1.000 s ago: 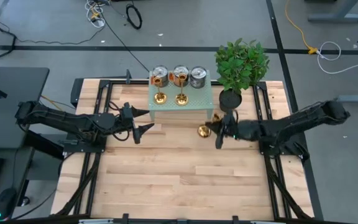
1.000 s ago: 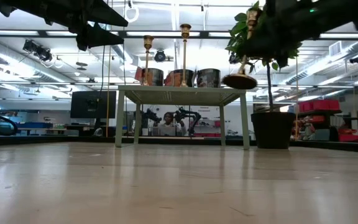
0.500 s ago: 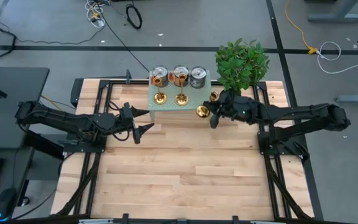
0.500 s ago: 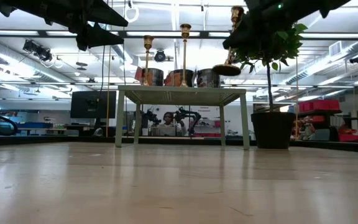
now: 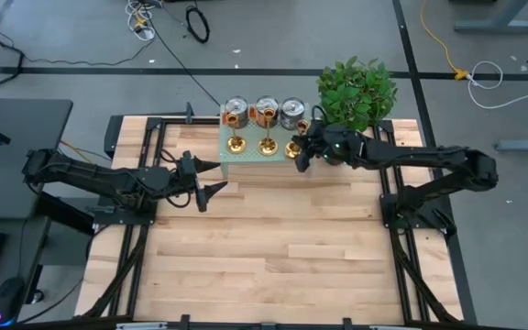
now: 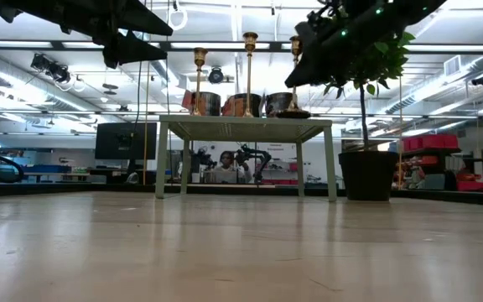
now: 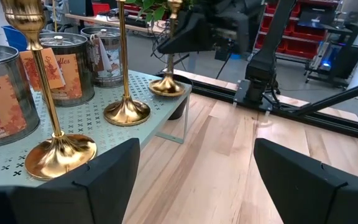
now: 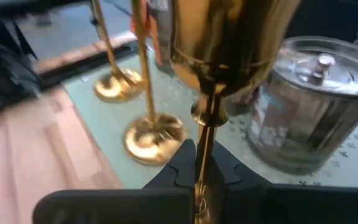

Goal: Pick & Place candle stick holders
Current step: Put the gold candle holder on the shelf aligned with the other gold candle holders

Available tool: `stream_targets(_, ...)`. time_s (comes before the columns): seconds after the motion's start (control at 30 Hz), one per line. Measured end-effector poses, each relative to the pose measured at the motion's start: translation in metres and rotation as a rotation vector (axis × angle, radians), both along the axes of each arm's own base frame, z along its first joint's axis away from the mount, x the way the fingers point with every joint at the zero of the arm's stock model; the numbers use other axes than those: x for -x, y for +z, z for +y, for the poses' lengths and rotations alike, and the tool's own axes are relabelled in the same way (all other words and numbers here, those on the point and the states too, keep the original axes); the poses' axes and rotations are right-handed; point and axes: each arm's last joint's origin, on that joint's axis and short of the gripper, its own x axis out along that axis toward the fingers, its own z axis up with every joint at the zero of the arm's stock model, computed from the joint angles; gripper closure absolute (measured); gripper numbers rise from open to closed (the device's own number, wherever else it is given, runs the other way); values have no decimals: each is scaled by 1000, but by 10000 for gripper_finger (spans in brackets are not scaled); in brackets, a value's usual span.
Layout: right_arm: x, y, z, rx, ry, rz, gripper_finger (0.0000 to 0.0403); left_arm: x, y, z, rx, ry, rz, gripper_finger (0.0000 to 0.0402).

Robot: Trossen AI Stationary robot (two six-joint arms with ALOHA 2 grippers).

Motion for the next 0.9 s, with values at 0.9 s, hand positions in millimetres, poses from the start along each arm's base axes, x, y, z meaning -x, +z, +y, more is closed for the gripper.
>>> stream_targets(0.9, -3, -7, -27, -4, -37, 49, 348, 0, 0, 0, -1, 0, 1, 74)
